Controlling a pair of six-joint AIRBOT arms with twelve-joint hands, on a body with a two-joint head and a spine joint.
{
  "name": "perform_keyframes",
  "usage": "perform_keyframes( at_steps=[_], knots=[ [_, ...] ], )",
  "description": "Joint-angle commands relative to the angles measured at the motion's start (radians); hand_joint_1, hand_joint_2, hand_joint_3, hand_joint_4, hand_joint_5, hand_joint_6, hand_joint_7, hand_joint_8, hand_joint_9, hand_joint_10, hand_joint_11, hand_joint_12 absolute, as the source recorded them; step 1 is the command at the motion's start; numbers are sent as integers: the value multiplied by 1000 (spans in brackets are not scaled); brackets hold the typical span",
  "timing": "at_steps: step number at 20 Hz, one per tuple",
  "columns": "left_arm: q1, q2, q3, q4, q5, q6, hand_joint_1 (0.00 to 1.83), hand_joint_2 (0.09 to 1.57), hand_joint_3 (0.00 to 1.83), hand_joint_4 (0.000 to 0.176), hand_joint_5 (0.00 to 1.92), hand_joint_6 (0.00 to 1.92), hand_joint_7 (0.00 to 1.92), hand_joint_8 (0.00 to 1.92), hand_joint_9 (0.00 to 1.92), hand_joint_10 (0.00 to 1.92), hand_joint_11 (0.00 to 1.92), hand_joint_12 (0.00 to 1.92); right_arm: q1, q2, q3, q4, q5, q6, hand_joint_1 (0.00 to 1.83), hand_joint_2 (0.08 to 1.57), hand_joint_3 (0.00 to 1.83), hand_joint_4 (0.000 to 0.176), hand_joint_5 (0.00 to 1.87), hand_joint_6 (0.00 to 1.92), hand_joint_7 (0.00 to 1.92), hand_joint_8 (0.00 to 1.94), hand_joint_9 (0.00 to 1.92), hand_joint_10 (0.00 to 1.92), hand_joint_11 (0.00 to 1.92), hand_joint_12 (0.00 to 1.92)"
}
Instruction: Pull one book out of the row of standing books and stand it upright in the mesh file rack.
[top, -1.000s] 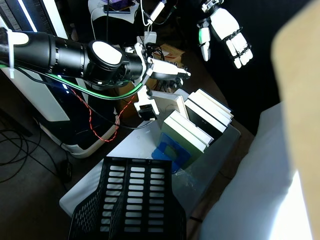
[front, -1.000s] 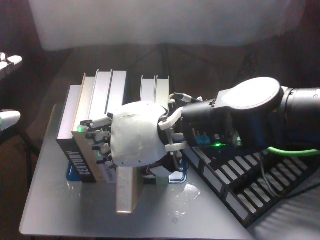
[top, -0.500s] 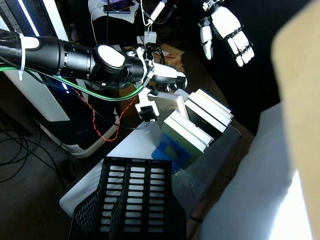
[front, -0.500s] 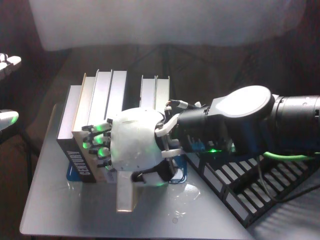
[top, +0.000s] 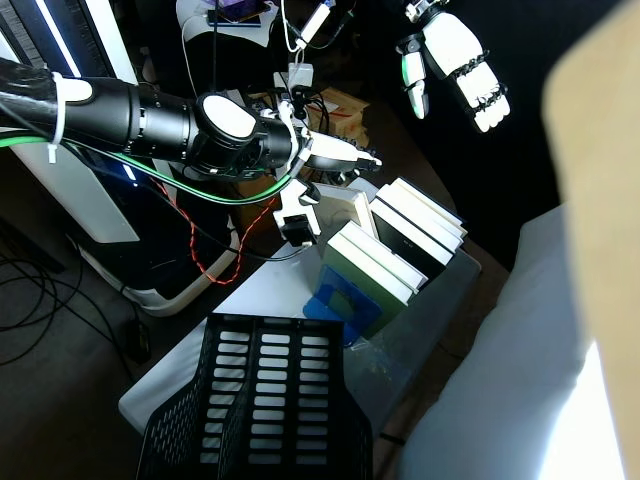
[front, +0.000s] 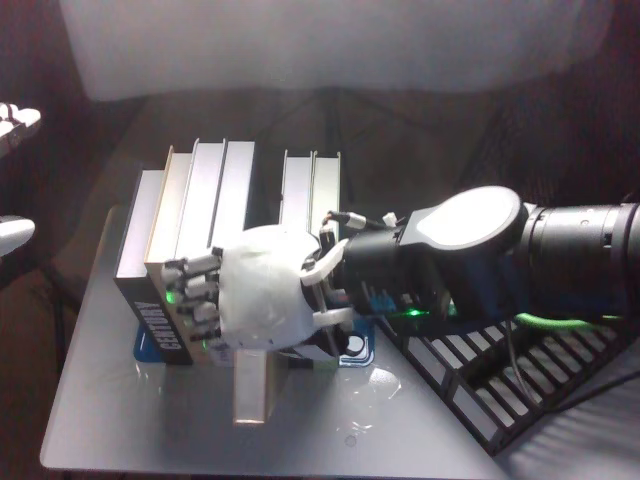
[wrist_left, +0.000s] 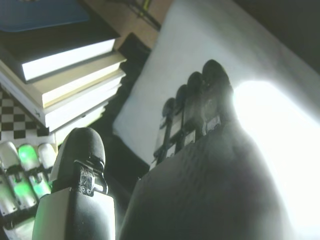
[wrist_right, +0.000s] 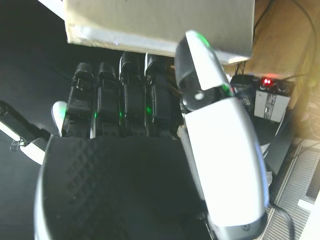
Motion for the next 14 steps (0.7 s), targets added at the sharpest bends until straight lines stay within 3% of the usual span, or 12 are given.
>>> perform_keyframes(
  at_steps=[1,3,4,5,6,7,8,9,11,12,13,14],
  knots=[
    [-9,5,10,-12,-116,-1,436,1363,3,2,0,0,0,0,0,0,0,0,5,0,2,11,19,-6,1211,1193,0,0,553,41,372,35,131,68,0,0],
    [-10,7,11,-10,-116,-4,467,1350,0,13,0,0,0,0,0,0,0,0,0,-4,5,14,19,-6,910,1250,2,0,316,5,184,3,4,2,0,0],
    [-12,7,13,-8,-115,-7,469,1349,0,21,0,0,0,0,0,0,0,0,-3,-6,6,14,19,-6,1013,1282,15,0,355,26,163,2,0,0,0,0],
    [-14,5,15,-6,-114,-8,484,1344,0,28,0,0,0,0,0,0,0,0,-7,-9,8,15,19,-6,1060,1140,11,0,545,70,410,7,157,124,0,529],
    [-16,3,17,-5,-114,-8,492,1342,0,34,0,0,0,0,0,0,0,0,-11,-12,12,18,18,-6,907,1285,61,0,499,43,315,1,45,83,0,105],
    [-17,2,18,-4,-114,-9,478,1339,0,40,0,0,0,0,0,0,0,0,-14,-18,19,18,15,-6,309,1268,50,0,420,29,202,24,8,16,0,20],
    [-18,0,19,-3,-115,-11,463,1337,0,42,0,0,0,0,0,0,0,0,-22,-31,30,18,5,-6,119,1319,68,0,407,28,173,22,1,2,0,3],
    [-18,0,20,-3,-118,-11,448,1337,0,47,0,0,0,0,0,0,0,0,-26,-43,44,18,0,-7,864,1236,10,0,539,84,329,64,119,52,0,0],
    [-18,-2,21,-4,-118,-12,443,1335,0,48,0,0,0,0,0,0,0,0,-26,-62,65,13,-7,-7,814,1297,33,0,361,29,112,16,21,9,0,0],
    [-18,-3,23,-4,-117,-14,425,1334,0,48,0,0,0,0,0,0,0,0,-27,-72,76,13,-9,-7,1065,1237,2,0,513,99,288,97,178,86,76,38],
    [-18,-4,24,-3,-118,-15,421,1333,0,47,0,0,0,0,0,0,0,0,-28,-79,82,13,-12,-7,394,1346,27,0,490,103,223,44,35,16,14,7],
    [-18,-4,25,-3,-118,-15,422,1330,0,52,0,0,0,0,0,0,0,0,-31,-86,89,10,-16,-7,78,1461,27,0,465,97,181,14,6,2,2,1]
  ],
)
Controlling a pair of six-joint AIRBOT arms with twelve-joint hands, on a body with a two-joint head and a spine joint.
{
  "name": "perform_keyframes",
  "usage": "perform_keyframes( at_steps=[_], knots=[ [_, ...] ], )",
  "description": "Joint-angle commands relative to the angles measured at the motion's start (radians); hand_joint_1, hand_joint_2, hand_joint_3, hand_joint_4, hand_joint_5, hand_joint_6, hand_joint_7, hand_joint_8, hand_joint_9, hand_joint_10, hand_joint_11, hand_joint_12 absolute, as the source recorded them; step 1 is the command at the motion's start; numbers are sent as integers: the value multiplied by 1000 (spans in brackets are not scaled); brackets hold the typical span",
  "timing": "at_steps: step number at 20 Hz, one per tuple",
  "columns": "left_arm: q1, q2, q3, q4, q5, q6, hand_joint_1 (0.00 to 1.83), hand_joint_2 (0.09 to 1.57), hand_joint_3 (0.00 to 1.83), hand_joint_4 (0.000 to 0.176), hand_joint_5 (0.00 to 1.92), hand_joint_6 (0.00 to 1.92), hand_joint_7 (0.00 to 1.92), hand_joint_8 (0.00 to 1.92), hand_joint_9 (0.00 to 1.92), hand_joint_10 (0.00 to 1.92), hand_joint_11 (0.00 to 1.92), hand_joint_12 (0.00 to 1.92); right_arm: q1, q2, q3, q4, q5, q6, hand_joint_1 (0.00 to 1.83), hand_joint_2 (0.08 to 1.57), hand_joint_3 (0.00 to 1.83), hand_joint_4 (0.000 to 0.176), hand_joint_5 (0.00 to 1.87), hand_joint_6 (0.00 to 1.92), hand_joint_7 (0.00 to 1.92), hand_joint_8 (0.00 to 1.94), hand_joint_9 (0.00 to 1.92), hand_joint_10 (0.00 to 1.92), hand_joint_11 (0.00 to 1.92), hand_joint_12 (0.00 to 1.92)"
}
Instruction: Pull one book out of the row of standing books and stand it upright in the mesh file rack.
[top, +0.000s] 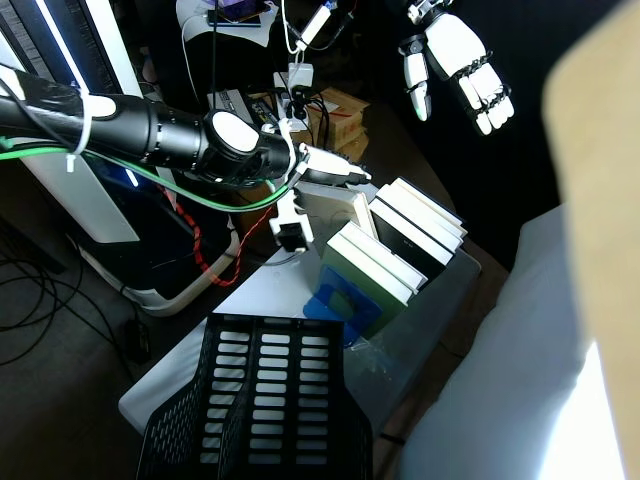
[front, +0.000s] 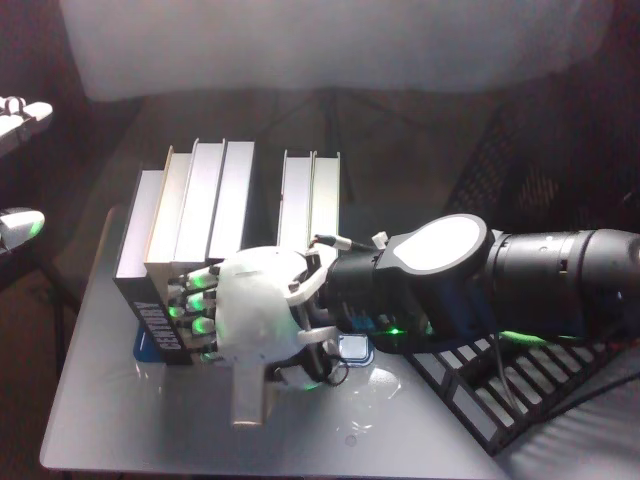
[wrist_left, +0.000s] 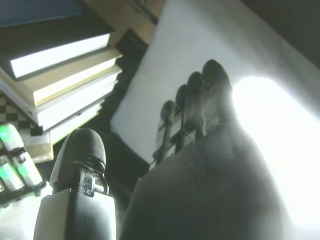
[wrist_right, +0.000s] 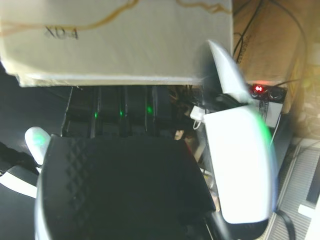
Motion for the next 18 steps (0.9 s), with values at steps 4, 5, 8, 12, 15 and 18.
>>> perform_keyframes(
  at_steps=[4,5,8,12,15,18],
  knots=[
    [-6,6,13,-15,-113,-6,403,1324,0,66,0,0,0,0,0,0,0,0,-13,-20,25,2,-16,2,0,1492,25,0,458,96,171,6,0,0,0,0],
    [-6,4,14,-16,-113,-6,414,1320,0,69,0,0,0,0,0,0,0,0,-16,-23,28,-5,-21,2,0,1492,24,0,458,96,171,6,0,0,0,0],
    [-6,2,16,-15,-112,-11,400,1314,0,82,0,0,0,0,0,0,0,0,-18,-21,27,-18,-23,10,0,1493,22,0,457,96,171,5,0,0,0,0],
    [-6,0,16,-15,-110,-13,440,1315,0,79,0,0,0,0,0,0,0,0,-18,0,7,-80,-22,53,0,1494,20,0,457,96,171,5,0,0,0,0],
    [-6,0,15,-18,-109,-14,440,1318,0,88,0,0,0,0,0,0,0,0,-13,31,-27,-155,-17,118,0,1495,18,0,457,97,171,4,0,0,0,0],
    [-6,0,14,-20,-110,-14,426,1318,0,78,0,0,0,0,0,0,0,0,-12,45,-39,-309,2,263,0,1496,17,0,457,97,171,4,0,0,0,0]
  ],
)
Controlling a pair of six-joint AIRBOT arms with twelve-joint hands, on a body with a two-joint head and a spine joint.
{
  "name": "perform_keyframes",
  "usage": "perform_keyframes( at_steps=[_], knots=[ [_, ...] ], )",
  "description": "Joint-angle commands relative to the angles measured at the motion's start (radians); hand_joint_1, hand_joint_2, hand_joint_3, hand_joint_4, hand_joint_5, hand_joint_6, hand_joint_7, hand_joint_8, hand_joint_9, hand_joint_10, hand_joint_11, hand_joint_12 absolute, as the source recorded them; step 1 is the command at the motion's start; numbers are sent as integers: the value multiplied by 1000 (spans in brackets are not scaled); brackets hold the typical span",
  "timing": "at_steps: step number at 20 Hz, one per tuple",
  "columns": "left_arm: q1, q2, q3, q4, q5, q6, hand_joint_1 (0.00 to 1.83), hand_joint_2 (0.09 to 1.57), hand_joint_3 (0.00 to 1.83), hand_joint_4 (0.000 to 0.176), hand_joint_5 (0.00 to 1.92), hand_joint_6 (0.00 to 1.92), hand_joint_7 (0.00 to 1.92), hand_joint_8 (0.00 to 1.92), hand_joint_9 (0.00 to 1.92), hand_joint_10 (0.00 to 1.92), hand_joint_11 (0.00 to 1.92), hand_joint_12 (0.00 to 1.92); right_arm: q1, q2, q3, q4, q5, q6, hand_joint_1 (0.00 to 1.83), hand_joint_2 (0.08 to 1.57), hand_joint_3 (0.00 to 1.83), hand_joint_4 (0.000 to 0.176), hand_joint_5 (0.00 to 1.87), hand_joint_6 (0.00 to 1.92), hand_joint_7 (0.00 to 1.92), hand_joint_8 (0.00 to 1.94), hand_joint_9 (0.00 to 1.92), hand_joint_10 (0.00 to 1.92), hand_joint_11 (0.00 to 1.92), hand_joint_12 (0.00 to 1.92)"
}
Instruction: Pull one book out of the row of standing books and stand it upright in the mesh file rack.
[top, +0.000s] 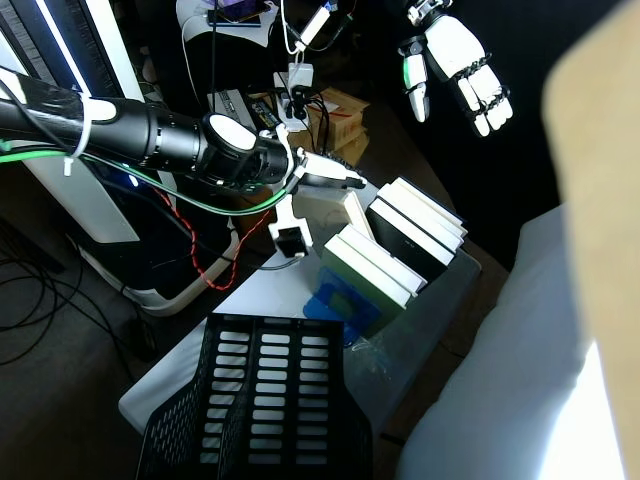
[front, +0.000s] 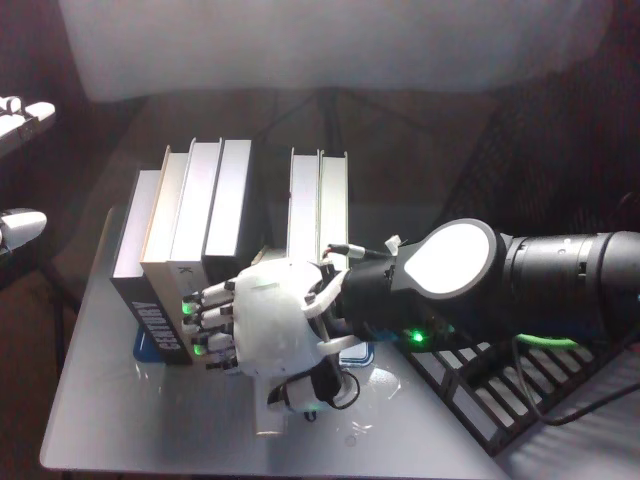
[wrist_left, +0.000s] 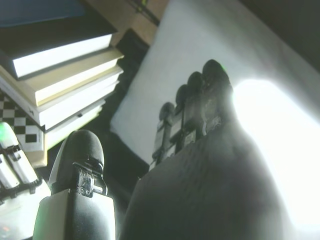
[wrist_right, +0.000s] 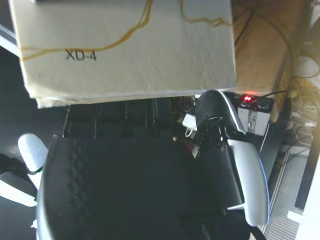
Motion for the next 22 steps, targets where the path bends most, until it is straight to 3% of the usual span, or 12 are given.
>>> perform_keyframes(
  at_steps=[1,3,10,16,19,22],
  knots=[
    [-6,6,6,-22,-113,-3,429,1319,0,74,0,0,0,0,0,0,0,0,0,8,-1,-13,-6,8,0,1496,17,0,457,97,171,4,0,0,0,0],
    [-5,6,5,-22,-114,-4,454,1323,2,63,0,0,0,0,0,0,0,0,1,13,-5,-24,-4,22,0,1496,15,0,457,97,171,4,0,0,0,0],
    [4,9,-1,-33,-129,-9,458,1323,0,79,0,0,0,0,0,0,0,0,25,48,-64,4,39,22,0,1498,13,0,457,98,172,3,0,0,0,0],
    [10,16,-6,-39,-134,-10,468,1318,0,66,0,0,0,0,0,0,0,0,67,88,-97,33,97,22,0,1498,11,0,456,98,172,3,0,0,0,0],
    [-6,9,7,-13,-103,-14,476,1314,0,57,0,0,0,0,0,0,0,0,67,109,-112,51,119,22,0,1499,10,0,456,99,172,3,0,0,0,0],
    [-46,-15,34,47,-38,-22,460,1312,0,66,0,0,0,0,0,0,0,0,59,114,-106,58,127,21,0,1499,9,0,456,99,172,3,0,0,0,0]
  ],
)
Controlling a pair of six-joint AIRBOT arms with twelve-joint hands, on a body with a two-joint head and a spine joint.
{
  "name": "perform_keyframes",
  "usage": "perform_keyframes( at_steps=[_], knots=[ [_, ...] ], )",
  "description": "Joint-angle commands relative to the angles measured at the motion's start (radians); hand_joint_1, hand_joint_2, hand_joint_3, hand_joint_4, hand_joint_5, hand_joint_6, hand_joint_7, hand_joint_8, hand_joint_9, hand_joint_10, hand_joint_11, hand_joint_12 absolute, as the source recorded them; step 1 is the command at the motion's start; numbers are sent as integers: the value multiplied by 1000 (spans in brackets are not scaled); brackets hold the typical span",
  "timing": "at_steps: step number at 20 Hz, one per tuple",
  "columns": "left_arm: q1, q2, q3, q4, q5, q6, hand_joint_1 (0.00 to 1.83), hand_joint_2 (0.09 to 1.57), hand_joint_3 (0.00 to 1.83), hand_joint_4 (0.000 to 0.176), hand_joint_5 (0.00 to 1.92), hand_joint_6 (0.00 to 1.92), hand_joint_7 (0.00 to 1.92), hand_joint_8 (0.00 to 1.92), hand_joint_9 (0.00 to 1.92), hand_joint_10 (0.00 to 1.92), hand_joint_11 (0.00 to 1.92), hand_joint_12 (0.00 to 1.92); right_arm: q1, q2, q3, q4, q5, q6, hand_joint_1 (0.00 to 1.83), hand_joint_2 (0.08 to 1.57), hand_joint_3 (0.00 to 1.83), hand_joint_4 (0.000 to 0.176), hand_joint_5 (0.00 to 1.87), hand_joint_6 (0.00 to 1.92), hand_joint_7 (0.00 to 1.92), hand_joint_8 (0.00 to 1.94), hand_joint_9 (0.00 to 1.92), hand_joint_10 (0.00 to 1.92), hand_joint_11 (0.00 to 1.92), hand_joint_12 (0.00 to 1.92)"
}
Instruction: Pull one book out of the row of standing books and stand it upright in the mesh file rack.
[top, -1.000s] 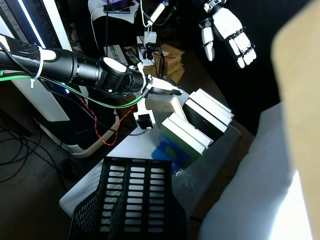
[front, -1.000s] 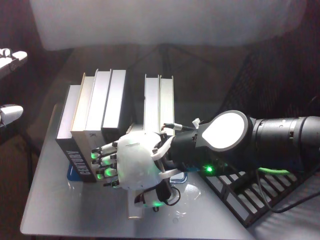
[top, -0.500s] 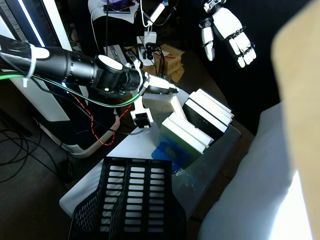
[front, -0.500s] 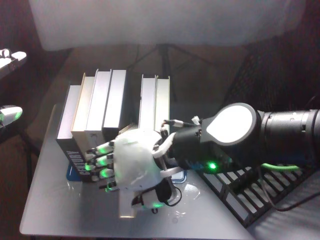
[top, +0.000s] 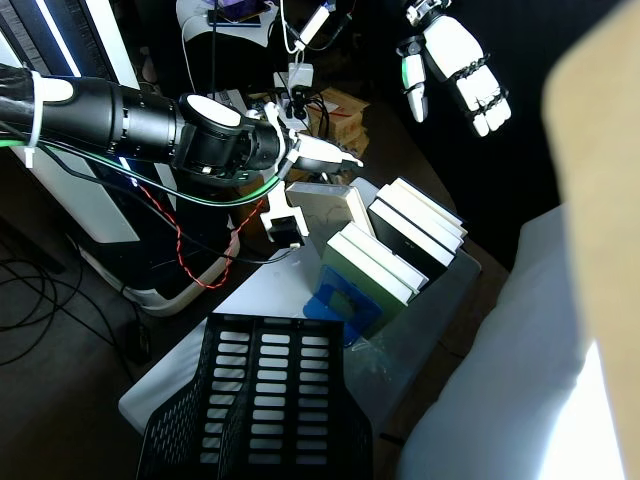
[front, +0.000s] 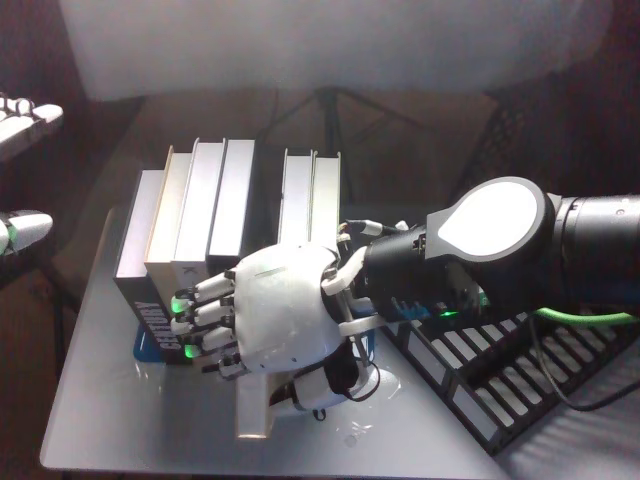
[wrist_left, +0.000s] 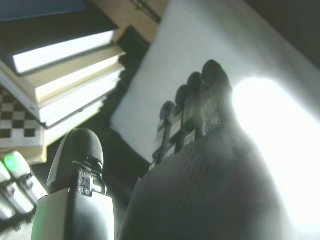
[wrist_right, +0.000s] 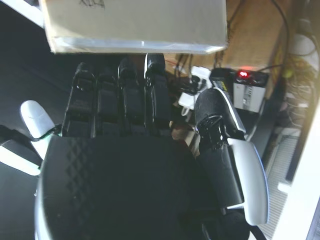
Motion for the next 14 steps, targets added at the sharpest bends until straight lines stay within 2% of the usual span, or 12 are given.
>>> perform_keyframes(
  at_steps=[1,2,3,5,9,10,13,14],
  knots=[
    [-19,1,13,5,-80,-6,460,1312,0,66,0,0,0,0,0,0,0,0,-5,5,5,26,-4,-3,0,1499,9,0,456,99,172,3,0,0,0,0],
    [-42,-6,23,25,-60,-6,452,1318,0,59,0,0,0,0,0,0,0,0,-7,5,9,27,-10,-3,0,1500,9,0,456,99,172,3,0,0,0,0],
    [-59,-11,30,38,-45,-6,437,1317,0,62,0,0,0,0,0,0,0,0,-7,5,12,33,-9,-3,0,1500,9,0,456,99,172,2,0,0,0,0],
    [-92,-25,48,66,-21,-11,455,1312,0,54,0,0,0,0,0,0,0,0,-7,14,12,52,-1,-3,0,1500,8,0,456,99,172,2,0,0,0,0],
    [-197,-78,100,163,60,-35,493,1316,1,62,10,4,0,0,0,0,0,0,-4,72,-14,213,17,-116,0,1500,7,0,456,100,172,2,0,0,0,0],
    [-212,-80,103,180,72,-36,505,1323,3,71,2,0,0,0,0,0,0,0,-4,81,-16,247,29,-138,0,1500,7,0,456,100,172,2,0,0,0,0],
    [-248,-87,111,220,104,-36,488,1323,2,72,0,0,0,0,0,0,8,4,9,118,-27,297,65,-144,0,1501,7,0,456,100,172,2,0,0,0,0],
    [-251,-85,111,223,105,-37,479,1308,0,101,0,0,0,0,0,0,48,31,14,120,-23,310,77,-144,0,1501,6,0,456,100,172,2,0,0,0,0]
  ],
)
